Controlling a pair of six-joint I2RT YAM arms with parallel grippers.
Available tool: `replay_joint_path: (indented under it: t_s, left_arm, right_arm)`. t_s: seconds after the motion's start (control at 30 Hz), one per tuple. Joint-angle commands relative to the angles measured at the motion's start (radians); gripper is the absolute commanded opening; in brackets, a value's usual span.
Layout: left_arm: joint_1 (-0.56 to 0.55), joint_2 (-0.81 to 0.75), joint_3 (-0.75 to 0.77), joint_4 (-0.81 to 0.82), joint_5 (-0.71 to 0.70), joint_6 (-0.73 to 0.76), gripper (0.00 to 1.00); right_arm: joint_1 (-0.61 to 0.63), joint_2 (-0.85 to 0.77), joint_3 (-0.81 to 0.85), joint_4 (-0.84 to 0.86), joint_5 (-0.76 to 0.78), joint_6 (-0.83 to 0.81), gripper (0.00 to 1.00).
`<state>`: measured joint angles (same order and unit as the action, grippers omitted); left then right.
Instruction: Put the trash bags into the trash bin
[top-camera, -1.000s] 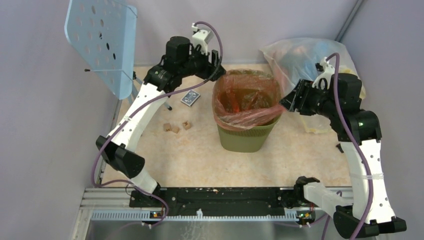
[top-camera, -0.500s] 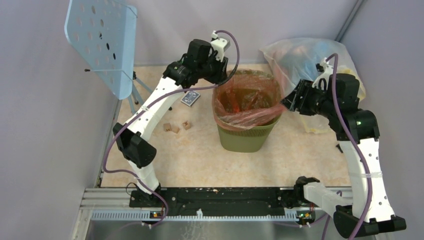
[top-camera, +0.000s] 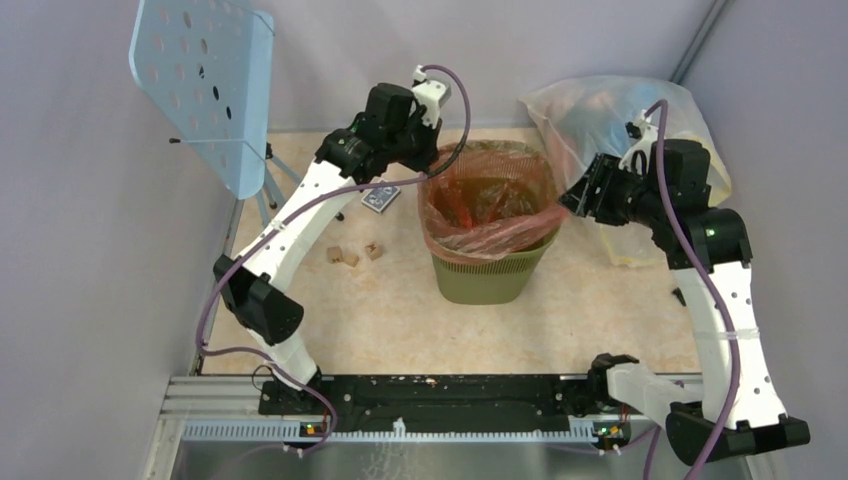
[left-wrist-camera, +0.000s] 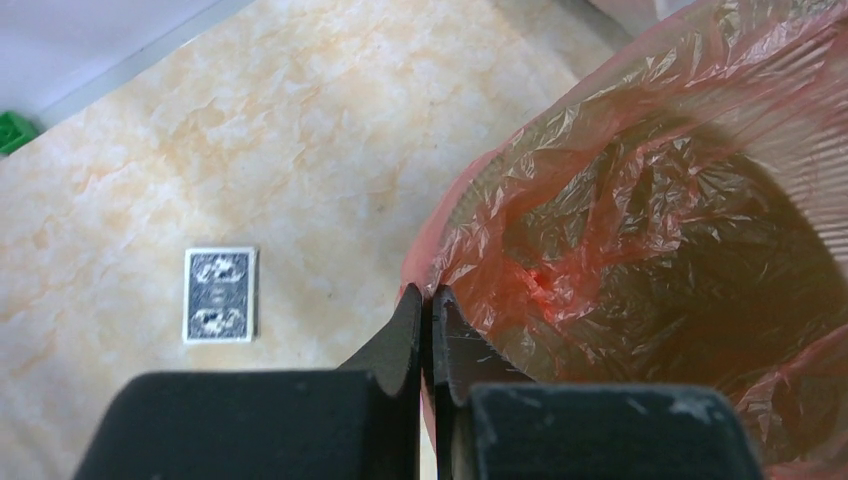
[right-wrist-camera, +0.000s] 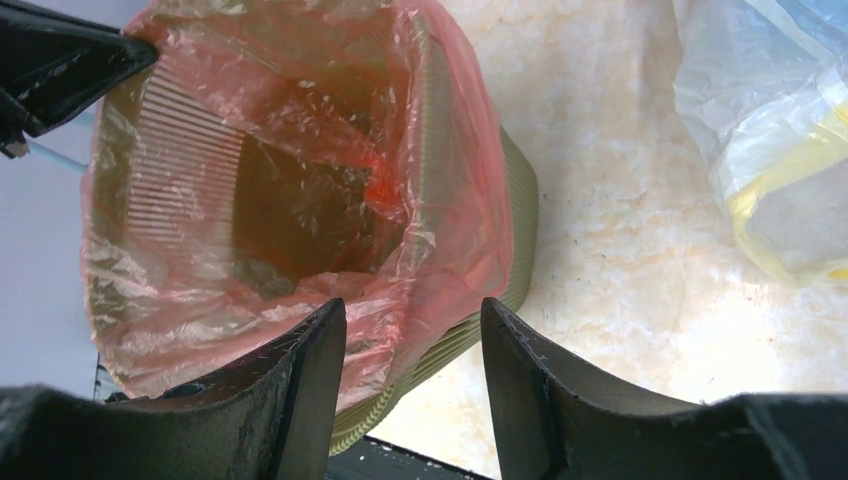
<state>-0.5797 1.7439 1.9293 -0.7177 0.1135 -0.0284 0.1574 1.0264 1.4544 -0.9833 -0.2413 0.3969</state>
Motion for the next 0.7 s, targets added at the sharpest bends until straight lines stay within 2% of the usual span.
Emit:
replay_joint_path:
  t_s: [0.0,0.13,0.23,0.47,0.67]
  left_arm:
    - [-0.003,-0.112,-0.017,0.003,-0.095,-0.027,0.0]
    - [-0.002,-0.138,-0.012,-0.094,-0.256,-0.106,0.0]
    - [-0.003,-0.179,-0.05,-0.131,-0.38,-0.18,0.0]
    - [0.001,-0.322,-0.256,-0.028,-0.559,-0.377,0.0]
    - [0.001,-0.449,-0.455,0.056,-0.619,-0.64,0.0]
  right_arm:
    - [0.022,0.03,0.079,0.018,-0.012,0.013,0.52]
    - [0.044,0.07,0.126,0.01,-0.006,0.013,0.52]
    - [0.114,0.132,0.18,-0.008,0.048,0.02,0.52]
    - [0.367,0.291,0.345,-0.057,0.335,0.075,0.52]
    - [0.567,0.393,0.457,-0.102,0.652,0.198,0.55]
